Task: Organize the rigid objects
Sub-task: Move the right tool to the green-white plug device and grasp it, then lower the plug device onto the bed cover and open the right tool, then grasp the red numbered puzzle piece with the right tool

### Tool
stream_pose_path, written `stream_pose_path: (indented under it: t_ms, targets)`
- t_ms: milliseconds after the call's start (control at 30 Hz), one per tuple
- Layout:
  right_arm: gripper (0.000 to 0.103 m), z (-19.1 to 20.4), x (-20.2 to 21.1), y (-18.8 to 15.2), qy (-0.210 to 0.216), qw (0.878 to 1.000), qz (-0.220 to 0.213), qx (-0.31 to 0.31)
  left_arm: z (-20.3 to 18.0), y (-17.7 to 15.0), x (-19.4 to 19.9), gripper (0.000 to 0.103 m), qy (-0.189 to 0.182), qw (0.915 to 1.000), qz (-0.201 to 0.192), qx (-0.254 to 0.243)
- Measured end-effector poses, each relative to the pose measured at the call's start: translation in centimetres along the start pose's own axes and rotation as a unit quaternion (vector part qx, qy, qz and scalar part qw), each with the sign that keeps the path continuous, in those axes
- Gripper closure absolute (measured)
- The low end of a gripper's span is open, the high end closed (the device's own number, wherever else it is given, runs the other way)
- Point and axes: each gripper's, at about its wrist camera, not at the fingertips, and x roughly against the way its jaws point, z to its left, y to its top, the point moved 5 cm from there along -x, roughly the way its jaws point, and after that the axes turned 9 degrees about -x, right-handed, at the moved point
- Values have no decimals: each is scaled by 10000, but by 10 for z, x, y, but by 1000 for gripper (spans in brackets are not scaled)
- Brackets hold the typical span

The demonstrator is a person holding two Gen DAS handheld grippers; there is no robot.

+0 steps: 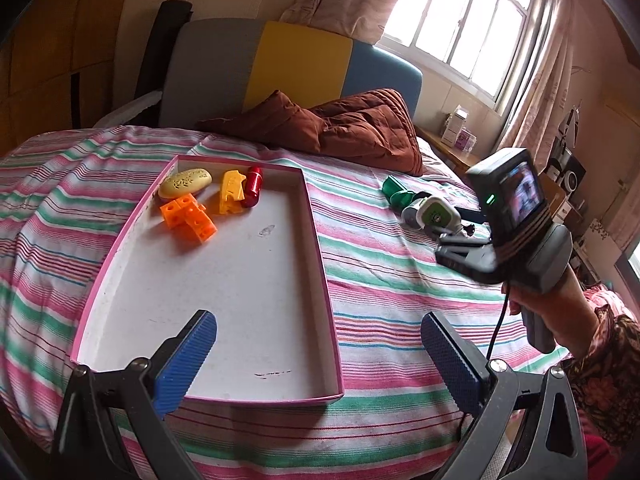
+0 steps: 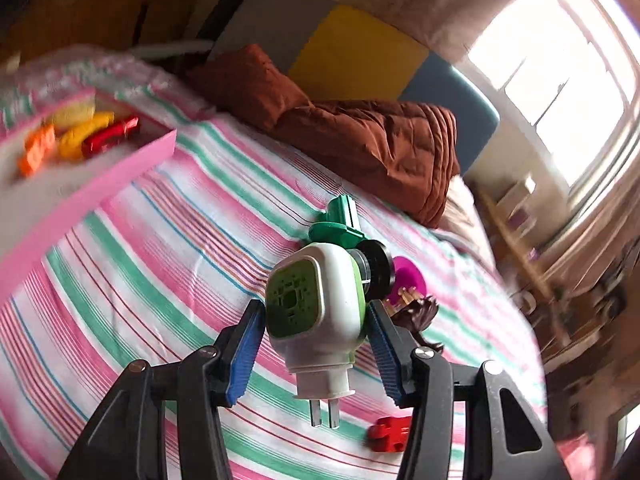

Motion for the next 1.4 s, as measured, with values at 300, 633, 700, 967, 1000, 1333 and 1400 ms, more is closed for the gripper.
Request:
stream_pose_path:
  t_ms: [300, 633, 700, 967, 1000, 1333, 1400]
  targets:
    - [51, 47, 27, -25, 957, 9953, 48, 122, 8, 1, 5, 0, 69, 9998, -45, 155]
    - [50, 8, 83, -38, 3161, 9246, -289, -2104, 9, 0, 5, 0, 56, 9997, -16, 244]
    - [50, -8, 84, -42, 3165, 9145, -292, -2502, 6, 2, 5, 0, 28, 9998, -22, 207]
    - [50, -81, 40, -87, 1623, 9180, 131, -3617, -14, 2, 1, 0, -105, 9999, 81, -35]
    - [50, -88, 35, -94, 1448, 9189, 148, -3666, -16, 2, 1, 0, -123, 9999, 84, -69]
    - [44, -137, -16, -112, 1127, 9137, 395, -3884, -44, 3, -6, 0, -277, 9986, 222, -395]
    - [44, -137, -27, -111, 1161, 9149, 476, -3837, -49, 3, -7, 0, -276, 9982, 250, -470]
